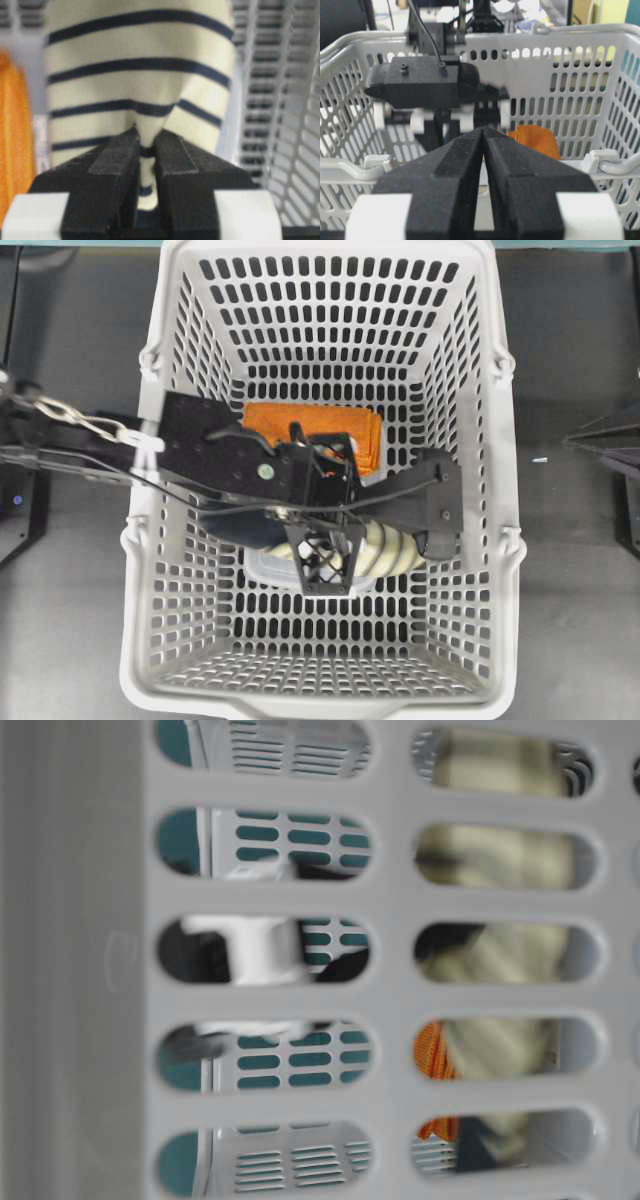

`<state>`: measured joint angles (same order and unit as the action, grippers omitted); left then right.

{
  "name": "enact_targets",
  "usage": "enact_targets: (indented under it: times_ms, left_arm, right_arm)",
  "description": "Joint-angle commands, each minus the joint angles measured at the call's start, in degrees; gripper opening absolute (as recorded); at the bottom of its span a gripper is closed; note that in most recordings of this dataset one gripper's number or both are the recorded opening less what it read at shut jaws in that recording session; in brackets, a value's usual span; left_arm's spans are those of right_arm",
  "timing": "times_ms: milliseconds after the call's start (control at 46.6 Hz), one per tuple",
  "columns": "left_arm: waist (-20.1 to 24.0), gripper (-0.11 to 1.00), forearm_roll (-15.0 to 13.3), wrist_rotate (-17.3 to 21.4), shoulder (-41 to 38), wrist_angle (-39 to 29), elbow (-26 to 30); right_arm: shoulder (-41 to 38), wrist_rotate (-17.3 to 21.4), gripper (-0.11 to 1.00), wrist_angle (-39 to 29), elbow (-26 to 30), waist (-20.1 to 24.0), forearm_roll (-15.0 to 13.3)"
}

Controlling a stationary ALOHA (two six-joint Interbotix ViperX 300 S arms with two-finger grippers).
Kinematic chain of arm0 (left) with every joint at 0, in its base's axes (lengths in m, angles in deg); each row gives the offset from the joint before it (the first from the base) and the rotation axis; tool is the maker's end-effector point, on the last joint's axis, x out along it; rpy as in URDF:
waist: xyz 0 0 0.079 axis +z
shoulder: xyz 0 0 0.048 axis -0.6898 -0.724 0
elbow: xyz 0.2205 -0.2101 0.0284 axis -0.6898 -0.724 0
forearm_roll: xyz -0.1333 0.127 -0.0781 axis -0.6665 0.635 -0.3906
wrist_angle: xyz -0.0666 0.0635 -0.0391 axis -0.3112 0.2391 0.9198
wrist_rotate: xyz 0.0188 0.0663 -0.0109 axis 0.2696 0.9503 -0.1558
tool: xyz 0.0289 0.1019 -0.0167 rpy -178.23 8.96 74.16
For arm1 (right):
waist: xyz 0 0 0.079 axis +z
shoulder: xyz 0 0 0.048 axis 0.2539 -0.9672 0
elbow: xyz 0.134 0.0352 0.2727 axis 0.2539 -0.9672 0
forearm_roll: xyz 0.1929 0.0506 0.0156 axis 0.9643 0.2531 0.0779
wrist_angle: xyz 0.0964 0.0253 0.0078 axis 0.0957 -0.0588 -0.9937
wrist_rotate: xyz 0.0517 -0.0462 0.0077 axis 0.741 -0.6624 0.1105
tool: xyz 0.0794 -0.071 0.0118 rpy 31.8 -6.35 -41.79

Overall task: Pick up the slipper from the shopping basket with the left arm.
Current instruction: 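Lift the gripped slipper upward out of the basket with the left gripper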

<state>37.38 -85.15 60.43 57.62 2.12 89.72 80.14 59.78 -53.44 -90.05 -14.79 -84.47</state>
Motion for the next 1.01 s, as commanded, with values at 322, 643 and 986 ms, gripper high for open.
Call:
enact_targets:
  times_ms: [322, 643, 986]
  left_arm:
    - [-0.18, 0.06, 0.18, -0.09, 1.67, -21.27, 22.32]
    - [-0.18, 0.06, 0.53, 0.00, -1.85, -29.44, 38.14]
    - [0.18, 0.06, 0.53, 0.00, -3.34, -31.38, 40.43]
  right_arm:
    - [-0.26, 0.09, 0.00, 0.35, 0.44, -0.09, 0.18]
    - [-0.09, 0.09, 0.00, 0.26, 0.44, -0.09, 0.18]
    - [0.00, 0.09, 0.00, 0.18, 0.35, -0.09, 0.18]
